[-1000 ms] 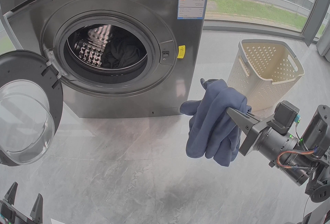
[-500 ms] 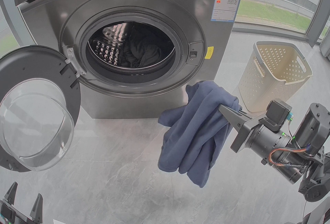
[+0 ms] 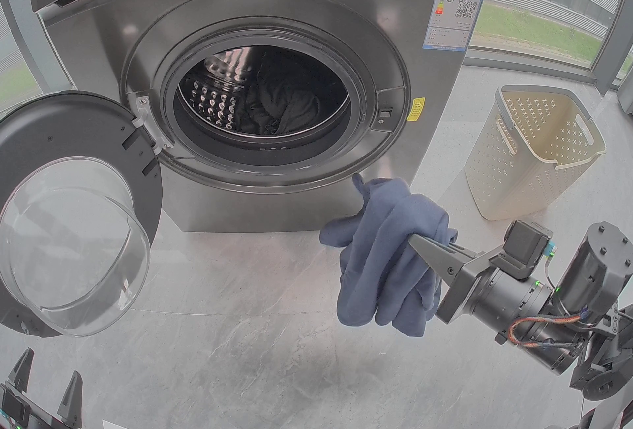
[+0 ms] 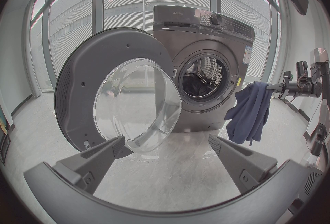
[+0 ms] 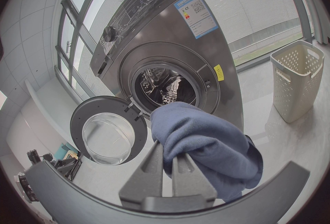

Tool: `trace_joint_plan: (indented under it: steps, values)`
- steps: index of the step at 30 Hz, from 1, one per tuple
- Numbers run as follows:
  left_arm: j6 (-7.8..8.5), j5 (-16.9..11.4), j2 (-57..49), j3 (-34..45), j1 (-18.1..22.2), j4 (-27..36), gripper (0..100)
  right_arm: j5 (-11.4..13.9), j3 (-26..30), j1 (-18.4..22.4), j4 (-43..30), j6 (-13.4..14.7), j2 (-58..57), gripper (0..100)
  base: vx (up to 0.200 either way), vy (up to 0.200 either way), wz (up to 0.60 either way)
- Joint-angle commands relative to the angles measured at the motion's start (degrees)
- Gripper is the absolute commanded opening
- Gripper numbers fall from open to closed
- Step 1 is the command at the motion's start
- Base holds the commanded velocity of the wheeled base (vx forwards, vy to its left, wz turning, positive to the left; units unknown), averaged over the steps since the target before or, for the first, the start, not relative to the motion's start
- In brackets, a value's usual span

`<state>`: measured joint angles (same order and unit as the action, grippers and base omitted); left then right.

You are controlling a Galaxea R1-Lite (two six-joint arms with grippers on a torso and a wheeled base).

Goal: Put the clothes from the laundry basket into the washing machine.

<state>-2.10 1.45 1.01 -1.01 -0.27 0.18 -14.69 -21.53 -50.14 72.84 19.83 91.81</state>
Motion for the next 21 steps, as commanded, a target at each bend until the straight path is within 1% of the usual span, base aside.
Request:
trace_joint_plan:
  steps: [1, 3, 6, 8, 9, 10, 11, 13, 15, 16, 17, 18, 19, 21]
  values:
    - [-0.01, 0.04, -0.84, 0.92, 0.0, -0.01, 100, 0.01, 0.79, -0.13, -0.42, 0.47, -0.14, 0, 0.0, 0.0, 0.0]
    - [-0.01, -0.04, -0.92, 0.92, 0.0, -0.01, 100, 0.01, 0.96, 0.39, -0.68, 0.82, 0.04, 0, 0.0, 0.0, 0.0]
    - [0.08, -0.04, -0.84, 0.92, 0.0, -0.01, 100, 0.1, 3.51, 1.8, -0.77, 0.47, -0.14, 0, 0.0, 0.0, 0.0]
    - [0.08, -0.04, -0.92, 0.92, 0.0, -0.01, 100, 0.36, 3.6, 3.12, -0.68, 0.64, -0.14, 0, 0.0, 0.0, 0.0]
    - [0.08, -0.04, -0.92, 0.92, 0.0, -0.01, 100, 0.36, 3.6, 3.12, -0.68, 0.64, -0.14, 0, 0.0, 0.0, 0.0]
    - [-0.01, 0.04, -0.84, 0.92, 0.0, -0.01, 100, 0.54, 3.51, 4.7, -0.68, 0.29, -0.31, 0, 0.0, 0.0, 0.0]
    - [-0.01, -0.04, -0.92, 0.92, 0.0, -0.01, 100, 0.63, 3.42, 5.4, -0.77, 0.2, -0.49, 0, 0.0, 0.0, 0.0]
    - [0.08, -0.04, -0.92, 0.92, 0.0, -0.01, 100, 1.77, 2.9, 7.34, -0.86, 0.03, -1.28, 0, 0.0, 0.0, 0.0]
    - [0.08, -0.04, -0.92, 0.92, 0.0, -0.01, 100, 3.35, 3.16, 7.86, -0.86, -1.2, -1.81, 0, 0.0, 0.0, 0.0]
    - [0.08, -0.04, -0.92, 0.92, 0.0, -0.01, 100, 4.93, 3.6, 8.13, -0.77, -1.99, -1.98, 0, 0.0, 0.0, 0.0]
    - [0.16, -0.04, -0.92, 0.92, 0.0, -0.01, 100, 7.22, 3.77, 8.39, -0.59, -2.78, -2.16, 0, 0.0, 0.2, 0.0]
    - [0.16, -0.04, -0.84, 0.92, 0.0, -0.01, 100, 7.39, 3.86, 8.39, -0.59, -2.87, -2.16, 0, 0.0, 0.2, 0.0]
    - [0.16, -0.04, -0.92, 0.92, 0.0, -0.01, 100, 8.27, 3.86, 8.39, -0.33, -3.31, -2.16, 0, 0.0, 0.2, 0.0]
    - [0.16, -0.04, -0.92, 0.92, 0.0, -0.01, 100, 8.36, 3.6, 7.86, 0.11, -3.31, -2.16, 0, 0.0, 0.2, 0.0]
